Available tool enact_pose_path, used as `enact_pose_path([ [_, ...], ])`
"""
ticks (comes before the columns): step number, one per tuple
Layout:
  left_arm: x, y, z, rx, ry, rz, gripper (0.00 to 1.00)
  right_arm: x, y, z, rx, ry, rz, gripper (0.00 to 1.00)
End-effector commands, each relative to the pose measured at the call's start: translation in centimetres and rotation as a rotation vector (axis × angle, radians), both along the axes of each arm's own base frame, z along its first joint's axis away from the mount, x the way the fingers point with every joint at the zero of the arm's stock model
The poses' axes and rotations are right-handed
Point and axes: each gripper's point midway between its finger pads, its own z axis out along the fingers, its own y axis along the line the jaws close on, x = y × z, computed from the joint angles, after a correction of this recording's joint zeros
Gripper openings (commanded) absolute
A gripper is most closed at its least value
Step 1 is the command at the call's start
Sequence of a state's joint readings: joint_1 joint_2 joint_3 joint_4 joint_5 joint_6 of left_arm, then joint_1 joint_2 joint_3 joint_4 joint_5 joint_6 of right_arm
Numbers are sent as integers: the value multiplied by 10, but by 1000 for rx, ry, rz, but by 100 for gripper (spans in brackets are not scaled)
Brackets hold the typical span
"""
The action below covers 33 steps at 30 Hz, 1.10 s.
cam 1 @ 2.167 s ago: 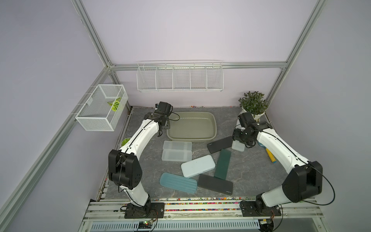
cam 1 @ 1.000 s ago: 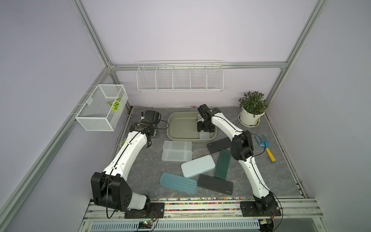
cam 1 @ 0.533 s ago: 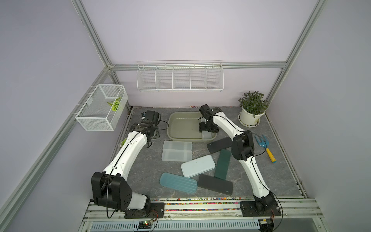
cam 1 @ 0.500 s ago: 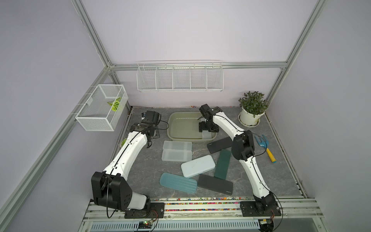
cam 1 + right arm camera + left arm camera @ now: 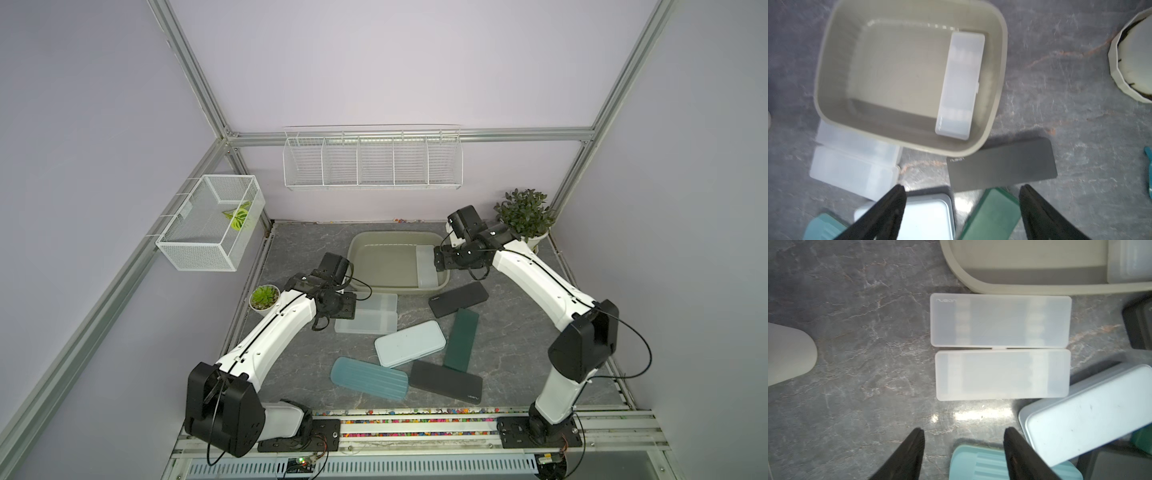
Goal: Put the pencil case into the storage box
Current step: Place the pencil case at the storage box, then pick up the pencil case from the center of the board.
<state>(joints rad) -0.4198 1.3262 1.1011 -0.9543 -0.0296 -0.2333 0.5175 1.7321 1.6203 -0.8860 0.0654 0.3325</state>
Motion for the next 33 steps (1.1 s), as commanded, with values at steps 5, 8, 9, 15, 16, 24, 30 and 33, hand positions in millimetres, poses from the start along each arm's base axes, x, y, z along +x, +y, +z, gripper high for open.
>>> enact_pose_path([
  [5, -14, -5, 14, -117, -8, 104, 66, -116, 10, -47, -136, 46, 420, 92],
  [8, -17, -6, 15, -159, -8, 149, 66, -156, 15, -56, -131, 53, 551, 95],
  [9, -19, -7, 15, -171, -5, 162, 66, -169, 18, -58, -133, 55, 603, 96],
  [15, -21, -6, 15, -193, -6, 199, 67, -223, 30, -81, -172, 141, 819, 98],
  [16, -21, -6, 15, -191, -4, 199, 67, -226, 32, -83, -176, 162, 834, 98],
  [24, -23, -3, 22, -190, -23, 203, 67, -252, 49, -108, -192, 276, 918, 99],
  [30, -32, 4, 24, -182, -33, 206, 67, -255, 49, -124, -200, 328, 825, 99],
  [33, -33, 3, 25, -194, -40, 200, 67, -255, 50, -134, -221, 350, 805, 99],
])
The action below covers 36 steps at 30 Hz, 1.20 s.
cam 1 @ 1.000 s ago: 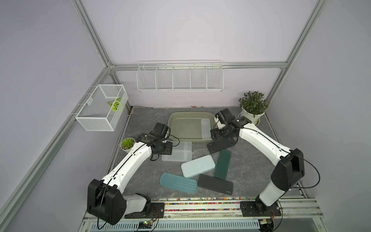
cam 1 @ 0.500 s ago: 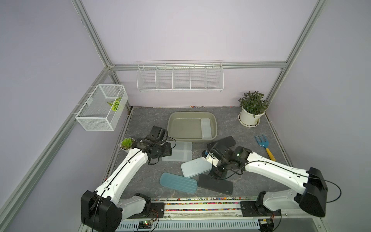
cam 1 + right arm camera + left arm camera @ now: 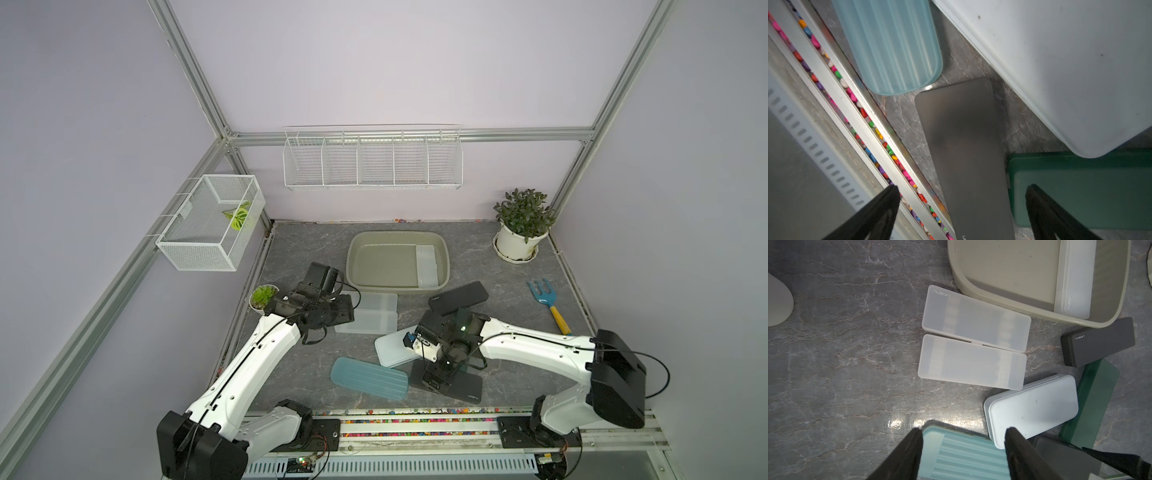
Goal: Put the pencil case into the storage box
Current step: Pick up the pencil case from the center of the board.
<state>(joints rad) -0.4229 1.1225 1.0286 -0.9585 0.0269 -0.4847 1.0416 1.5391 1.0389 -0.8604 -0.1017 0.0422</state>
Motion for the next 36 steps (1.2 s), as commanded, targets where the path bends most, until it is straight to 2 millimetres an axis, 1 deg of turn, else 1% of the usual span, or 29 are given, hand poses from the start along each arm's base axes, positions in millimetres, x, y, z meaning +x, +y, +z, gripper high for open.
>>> enact_pose_path([
  [1, -6, 2, -4, 3, 10, 2, 67, -6, -3, -17, -49, 27, -38, 99],
  [4, -6, 2, -3, 1, 9, 0, 67, -8, -2, -27, -84, 18, -26, 99],
  [8, -6, 1, -2, 3, 12, -11, 68, -4, -4, -36, -120, -14, -26, 98],
  [13, -2, 0, 0, 15, 7, -26, 68, -5, -4, -48, -139, -11, -27, 98],
  [18, 1, 0, 0, 34, 6, -40, 67, -2, -4, -60, -157, -22, -45, 88],
  [20, 4, 0, 0, 40, 4, -41, 67, 0, -4, -61, -169, -27, -48, 84],
  [22, 6, -1, 0, 44, 3, -41, 67, 3, -1, -58, -156, -41, -49, 81],
  [24, 9, -1, 2, 49, -2, -40, 67, 7, 4, -48, -137, -64, -48, 75],
  [26, 12, -1, 4, 57, -6, -40, 67, 10, 6, -31, -122, -81, -33, 69],
  [28, 15, 1, 5, 71, -12, -37, 67, 12, 8, -8, -108, -96, -12, 62],
  [31, 21, 3, 7, 94, -23, -28, 67, 11, 8, 35, -64, -107, 18, 51],
  [34, 27, 4, 7, 107, -30, -25, 67, 15, 3, 74, -22, -98, -17, 45],
  [35, 29, 3, 6, 110, -30, -26, 67, 19, 2, 87, 3, -97, -32, 44],
  [36, 32, 2, 5, 110, -32, -26, 67, 27, 2, 100, 34, -105, -56, 42],
])
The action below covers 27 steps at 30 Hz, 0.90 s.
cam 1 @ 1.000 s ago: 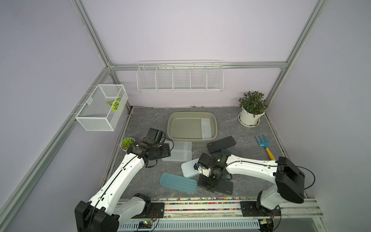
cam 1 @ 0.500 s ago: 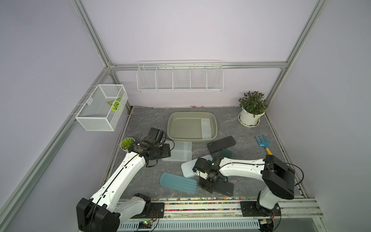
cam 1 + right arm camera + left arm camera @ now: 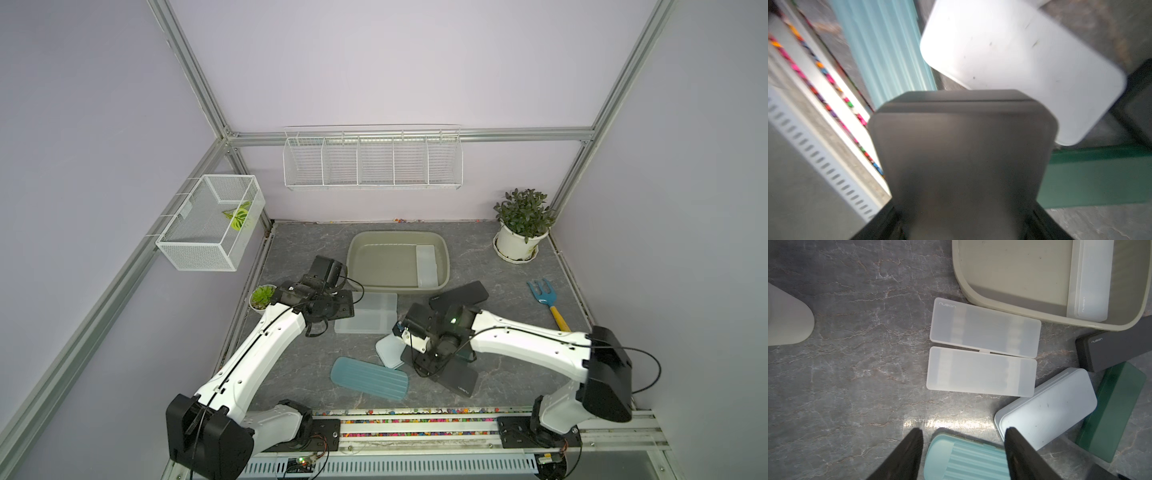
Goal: Put the pencil case into the storage box
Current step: Pick up the pencil case from the center of the board, then place the pencil case at the storage box.
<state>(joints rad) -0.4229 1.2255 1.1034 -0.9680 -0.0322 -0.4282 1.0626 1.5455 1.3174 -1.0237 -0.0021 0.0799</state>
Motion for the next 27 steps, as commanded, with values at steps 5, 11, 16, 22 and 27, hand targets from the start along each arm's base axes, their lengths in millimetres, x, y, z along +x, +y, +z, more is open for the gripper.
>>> enact_pose_path([
  [5, 29, -3, 11, 12, -61, 5, 67, 76, -6, 81, 225, -118, -180, 40],
  [11, 50, -4, 22, 0, -98, 23, 67, 202, 24, 103, 409, -278, -453, 39],
  [16, 57, 3, 25, -2, -108, 43, 67, 290, 47, 104, 548, -368, -640, 39],
  [22, 57, 15, 22, 11, -110, 76, 67, 354, 65, 88, 635, -409, -759, 39],
  [27, 55, 21, 17, 15, -101, 96, 67, 387, 75, 68, 652, -421, -800, 39],
])
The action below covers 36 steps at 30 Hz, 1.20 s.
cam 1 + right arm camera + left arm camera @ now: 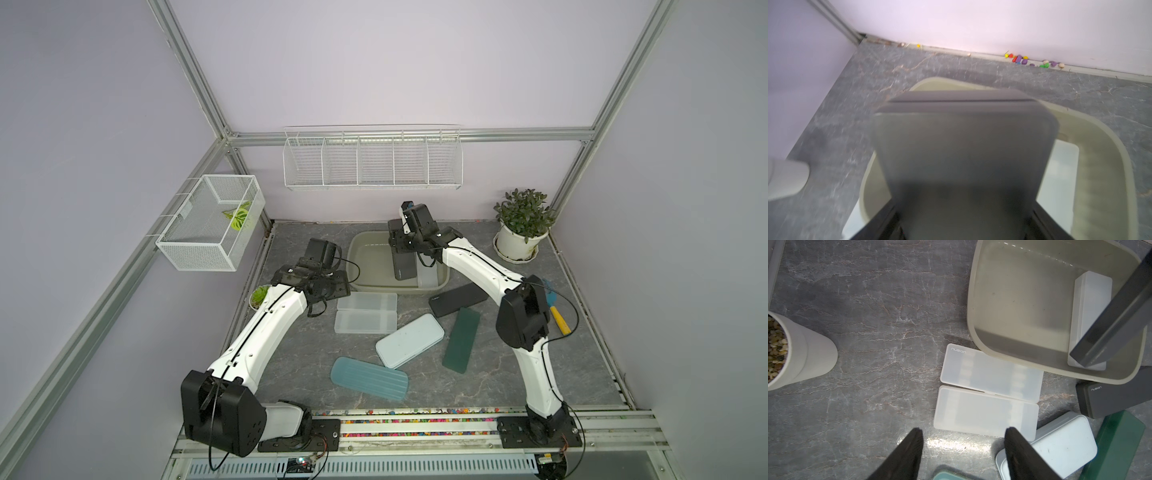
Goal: Put the pencil case into the storage box
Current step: Place the pencil case at the storage box.
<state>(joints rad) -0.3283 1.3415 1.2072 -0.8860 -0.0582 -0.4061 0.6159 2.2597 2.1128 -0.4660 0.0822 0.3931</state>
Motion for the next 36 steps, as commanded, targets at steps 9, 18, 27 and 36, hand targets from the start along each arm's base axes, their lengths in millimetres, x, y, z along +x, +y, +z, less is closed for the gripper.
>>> enact_pose_path([
  [9, 10, 4, -2, 21, -11, 5, 67, 44, 6, -41, 15, 72, -101, 39],
  [18, 16, 2, -6, 27, 3, -5, 67, 20, -8, -95, -80, 237, -116, 41],
  [27, 20, 0, -11, 39, 18, -24, 67, 13, -28, -140, -150, 348, -157, 54],
  [36, 22, 3, -7, 54, 15, -25, 67, 20, -33, -147, -140, 348, -165, 74],
])
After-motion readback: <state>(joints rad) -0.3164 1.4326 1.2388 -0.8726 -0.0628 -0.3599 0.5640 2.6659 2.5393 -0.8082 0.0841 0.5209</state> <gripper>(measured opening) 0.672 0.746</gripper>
